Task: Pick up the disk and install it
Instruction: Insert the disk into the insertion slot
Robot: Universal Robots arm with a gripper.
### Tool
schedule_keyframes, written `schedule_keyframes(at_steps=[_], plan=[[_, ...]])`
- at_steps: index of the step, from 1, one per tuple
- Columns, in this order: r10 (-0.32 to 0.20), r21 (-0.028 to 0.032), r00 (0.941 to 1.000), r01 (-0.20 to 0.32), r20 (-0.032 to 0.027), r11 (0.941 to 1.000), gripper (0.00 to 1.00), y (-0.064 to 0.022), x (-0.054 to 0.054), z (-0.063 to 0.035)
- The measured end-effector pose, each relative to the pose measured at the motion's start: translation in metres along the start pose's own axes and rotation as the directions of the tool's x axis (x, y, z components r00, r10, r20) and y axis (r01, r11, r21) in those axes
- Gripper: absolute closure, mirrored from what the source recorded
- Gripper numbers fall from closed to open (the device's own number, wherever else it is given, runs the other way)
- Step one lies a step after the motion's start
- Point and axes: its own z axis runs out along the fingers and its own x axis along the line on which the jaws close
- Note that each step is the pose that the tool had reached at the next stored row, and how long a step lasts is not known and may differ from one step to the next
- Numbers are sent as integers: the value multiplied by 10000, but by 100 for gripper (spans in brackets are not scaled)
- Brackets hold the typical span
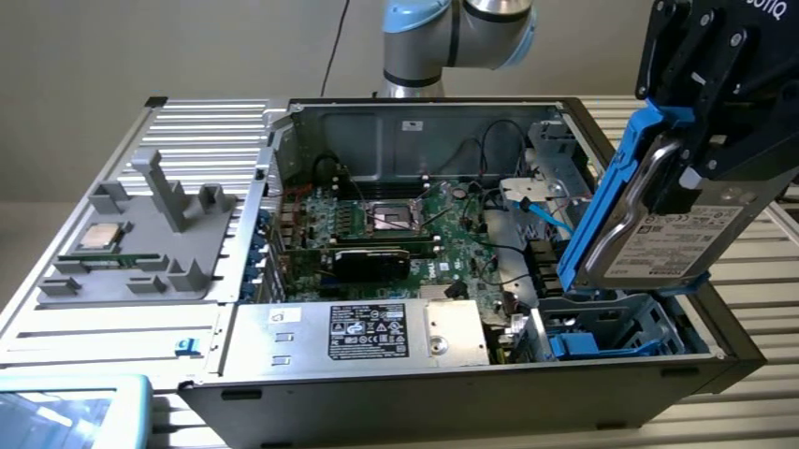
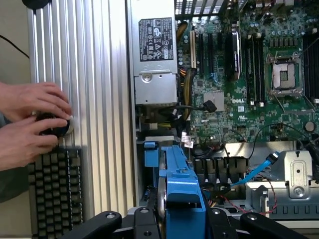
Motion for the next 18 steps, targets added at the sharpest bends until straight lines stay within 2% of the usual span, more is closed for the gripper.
schedule_keyframes(at_steps=[13, 18], plan=[[-1, 0, 10000, 1, -1, 10000, 63, -1, 0, 2], [-1, 0, 10000, 1, 0, 10000, 63, 0, -3, 85]])
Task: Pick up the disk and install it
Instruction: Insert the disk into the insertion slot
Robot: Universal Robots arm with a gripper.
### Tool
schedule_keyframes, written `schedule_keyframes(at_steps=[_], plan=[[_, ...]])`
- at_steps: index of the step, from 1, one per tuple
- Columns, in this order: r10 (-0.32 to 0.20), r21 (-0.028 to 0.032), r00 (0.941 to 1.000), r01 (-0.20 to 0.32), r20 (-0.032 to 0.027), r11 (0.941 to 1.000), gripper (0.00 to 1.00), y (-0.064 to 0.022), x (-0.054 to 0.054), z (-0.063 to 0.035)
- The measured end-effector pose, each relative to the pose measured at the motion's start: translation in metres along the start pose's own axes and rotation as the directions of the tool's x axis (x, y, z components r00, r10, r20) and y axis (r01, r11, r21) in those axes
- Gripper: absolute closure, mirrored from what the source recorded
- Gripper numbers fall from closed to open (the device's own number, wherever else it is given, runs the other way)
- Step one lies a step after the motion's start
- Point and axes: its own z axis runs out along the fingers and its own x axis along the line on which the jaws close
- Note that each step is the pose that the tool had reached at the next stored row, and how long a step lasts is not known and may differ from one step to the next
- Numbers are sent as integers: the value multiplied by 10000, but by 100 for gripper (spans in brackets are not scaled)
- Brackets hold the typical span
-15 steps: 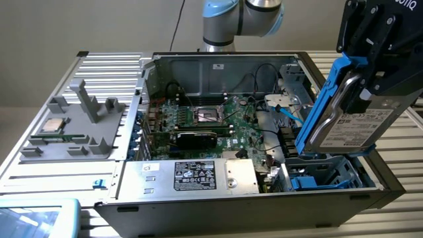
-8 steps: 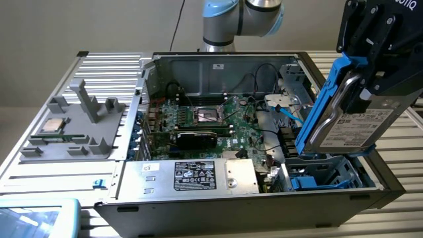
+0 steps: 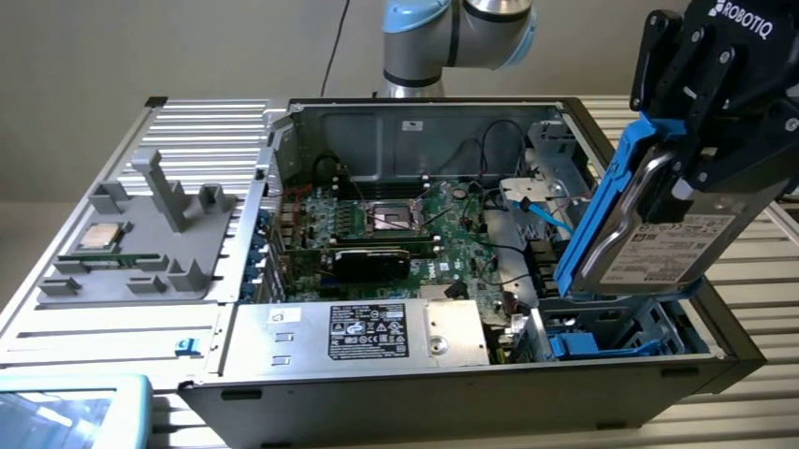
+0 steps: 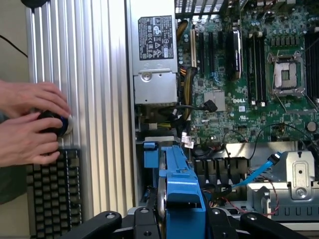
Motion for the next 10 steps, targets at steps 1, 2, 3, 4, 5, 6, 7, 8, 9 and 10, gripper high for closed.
schedule_keyframes(at_steps=[1, 2, 3, 4, 5, 6, 7, 8, 9, 10], plan=[[0, 0, 10000, 0, 2, 10000, 63, 0, -1, 18], [0, 0, 10000, 0, 1, 10000, 63, 0, -1, 36], [2, 0, 10000, -2, 2, 10000, 63, -1, 2, 56], [2, 0, 10000, -2, 1, 10000, 63, -4, 3, 74], [0, 0, 10000, 0, -1, 10000, 63, -7, 4, 90], [0, 0, 10000, 0, 0, 10000, 63, -10, 5, 111], [0, -1, 10000, 0, 0, 10000, 63, -13, 5, 128], [0, -1, 10000, 0, 0, 10000, 63, -15, 5, 145], [1, -2, 10000, -1, 0, 10000, 63, -15, 4, 163], [2, -2, 10000, -2, 0, 10000, 63, -16, 4, 182]])
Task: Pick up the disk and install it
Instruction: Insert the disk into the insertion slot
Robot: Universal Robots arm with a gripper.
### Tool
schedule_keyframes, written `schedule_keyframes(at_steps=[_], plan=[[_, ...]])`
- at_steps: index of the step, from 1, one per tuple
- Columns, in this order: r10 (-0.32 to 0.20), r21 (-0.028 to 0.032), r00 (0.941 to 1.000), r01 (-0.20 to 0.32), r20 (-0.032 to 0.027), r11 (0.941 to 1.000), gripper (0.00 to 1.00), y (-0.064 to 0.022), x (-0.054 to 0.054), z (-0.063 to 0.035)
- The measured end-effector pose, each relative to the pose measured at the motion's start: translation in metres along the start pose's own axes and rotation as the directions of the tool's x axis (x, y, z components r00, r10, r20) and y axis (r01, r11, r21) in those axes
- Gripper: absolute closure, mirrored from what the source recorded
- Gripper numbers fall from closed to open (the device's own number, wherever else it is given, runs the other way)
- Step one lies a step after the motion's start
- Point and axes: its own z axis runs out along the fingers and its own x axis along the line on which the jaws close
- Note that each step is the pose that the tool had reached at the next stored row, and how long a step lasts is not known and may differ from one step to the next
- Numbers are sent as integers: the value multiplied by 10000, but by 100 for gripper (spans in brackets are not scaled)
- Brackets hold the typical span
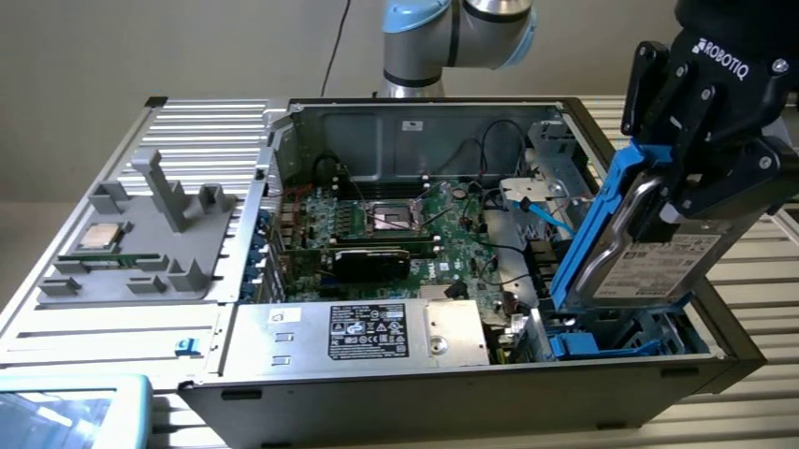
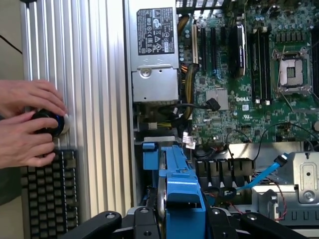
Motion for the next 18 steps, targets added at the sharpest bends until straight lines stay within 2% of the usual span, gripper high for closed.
schedule_keyframes(at_steps=[9, 18], plan=[[-6, 0, 10000, 6, 1, 10000, 63, -1, -10, 162], [-30, 4, 10000, 30, 21, 10000, 63, 0, -14, 177]])
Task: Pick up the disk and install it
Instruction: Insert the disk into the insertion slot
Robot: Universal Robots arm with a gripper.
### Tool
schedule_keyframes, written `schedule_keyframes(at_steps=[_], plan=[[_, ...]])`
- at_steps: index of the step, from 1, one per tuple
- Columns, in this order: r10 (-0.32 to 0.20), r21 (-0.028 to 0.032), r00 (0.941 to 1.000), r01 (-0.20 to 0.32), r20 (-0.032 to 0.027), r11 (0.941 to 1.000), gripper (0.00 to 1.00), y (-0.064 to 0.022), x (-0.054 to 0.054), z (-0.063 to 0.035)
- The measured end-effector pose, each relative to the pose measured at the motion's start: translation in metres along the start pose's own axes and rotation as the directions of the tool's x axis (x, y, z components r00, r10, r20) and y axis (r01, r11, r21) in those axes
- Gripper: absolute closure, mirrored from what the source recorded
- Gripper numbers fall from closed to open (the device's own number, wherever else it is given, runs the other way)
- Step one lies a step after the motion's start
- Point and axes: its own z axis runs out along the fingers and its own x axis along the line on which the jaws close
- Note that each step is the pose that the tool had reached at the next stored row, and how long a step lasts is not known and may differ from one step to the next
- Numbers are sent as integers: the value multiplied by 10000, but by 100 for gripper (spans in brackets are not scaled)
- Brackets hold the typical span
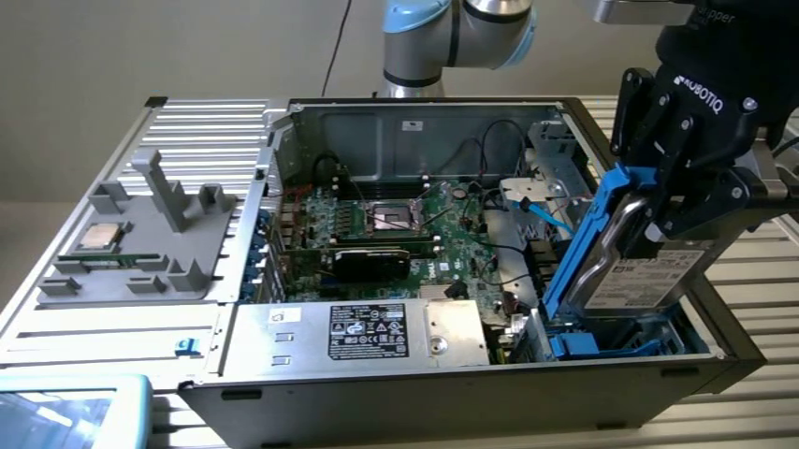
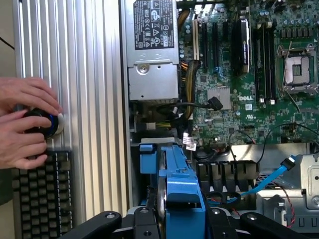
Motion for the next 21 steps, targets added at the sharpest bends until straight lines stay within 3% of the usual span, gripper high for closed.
schedule_keyframes(at_steps=[4, 9, 21], plan=[[-68, 13, 9999, 68, 82, 10000, 63, 11, 4, 2], [-105, 17, 9999, 105, 118, 9999, 63, 15, 14, 11], [-161, 37, 9998, 161, 123, 9999, 63, 14, 29, 48]])
